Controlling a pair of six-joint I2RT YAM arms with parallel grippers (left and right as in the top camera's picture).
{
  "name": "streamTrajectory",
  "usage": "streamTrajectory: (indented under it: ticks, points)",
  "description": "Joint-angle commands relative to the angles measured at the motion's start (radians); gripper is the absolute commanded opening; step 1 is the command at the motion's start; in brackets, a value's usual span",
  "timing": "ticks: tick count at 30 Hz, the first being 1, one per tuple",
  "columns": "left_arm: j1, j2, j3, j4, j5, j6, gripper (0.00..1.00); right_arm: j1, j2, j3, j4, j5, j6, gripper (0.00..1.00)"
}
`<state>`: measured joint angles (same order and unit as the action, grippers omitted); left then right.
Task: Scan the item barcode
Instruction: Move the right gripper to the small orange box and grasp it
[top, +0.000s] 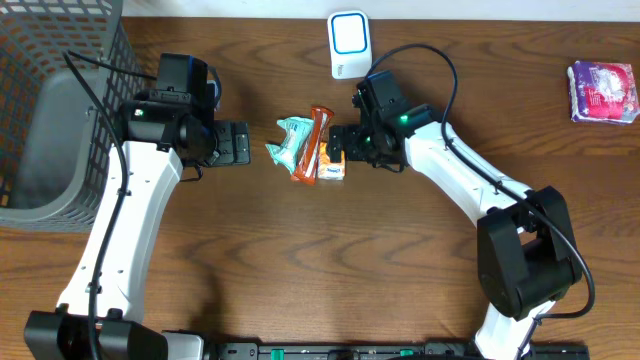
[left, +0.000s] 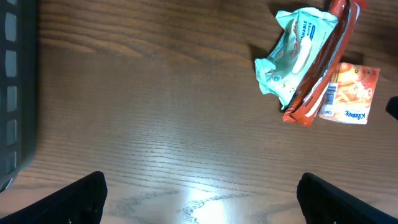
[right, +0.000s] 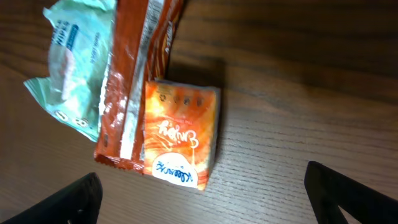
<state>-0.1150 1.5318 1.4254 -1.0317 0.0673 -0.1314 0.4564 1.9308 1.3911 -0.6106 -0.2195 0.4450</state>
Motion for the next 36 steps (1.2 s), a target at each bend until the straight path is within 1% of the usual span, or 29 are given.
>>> streamTrajectory:
  ticks: [1, 7, 17, 18, 20, 22, 23, 24, 26, 27, 30, 36]
  points:
    - [0.002, 0.004, -0.003, -0.003, -0.016, -0.008, 0.98, -0.003, 0.008, -0.020, 0.009, -0.018, -0.016, 0.99]
    - [0.002, 0.004, -0.003, -0.004, -0.016, -0.008, 0.98, 0.008, 0.008, -0.021, 0.013, 0.035, 0.006, 0.99]
    - [0.002, 0.004, -0.003, -0.004, -0.016, -0.008, 0.98, 0.025, 0.008, -0.021, 0.006, 0.035, 0.006, 0.99]
    - [0.002, 0.004, -0.003, -0.004, -0.016, -0.008, 0.98, 0.025, 0.008, -0.021, 0.007, 0.035, 0.006, 0.98]
    - [0.002, 0.004, -0.003, -0.004, -0.016, -0.008, 0.98, 0.025, 0.008, -0.021, 0.013, 0.040, 0.000, 0.82]
    - [0.002, 0.004, -0.003, -0.003, -0.016, -0.008, 0.98, 0.024, 0.008, -0.021, 0.018, 0.042, -0.019, 0.71]
    - [0.002, 0.004, -0.003, -0.004, -0.016, -0.008, 0.98, 0.023, 0.008, -0.021, 0.020, 0.042, -0.027, 0.67]
    - [0.002, 0.004, -0.003, -0.004, -0.016, -0.008, 0.98, 0.023, 0.008, -0.021, 0.021, 0.042, -0.032, 0.60]
    - [0.002, 0.004, -0.003, -0.004, -0.016, -0.008, 0.98, 0.023, 0.014, -0.021, 0.026, 0.040, -0.031, 0.52]
    - [0.002, 0.004, -0.003, -0.003, -0.016, -0.008, 0.98, 0.023, 0.020, -0.021, 0.033, 0.032, -0.031, 0.50]
    - [0.002, 0.004, -0.003, -0.004, -0.016, -0.008, 0.98, 0.025, 0.049, -0.021, 0.065, -0.003, -0.031, 0.50]
    - [0.002, 0.004, -0.003, -0.003, -0.016, -0.008, 0.98, 0.021, 0.115, -0.021, 0.101, -0.035, -0.005, 0.52]
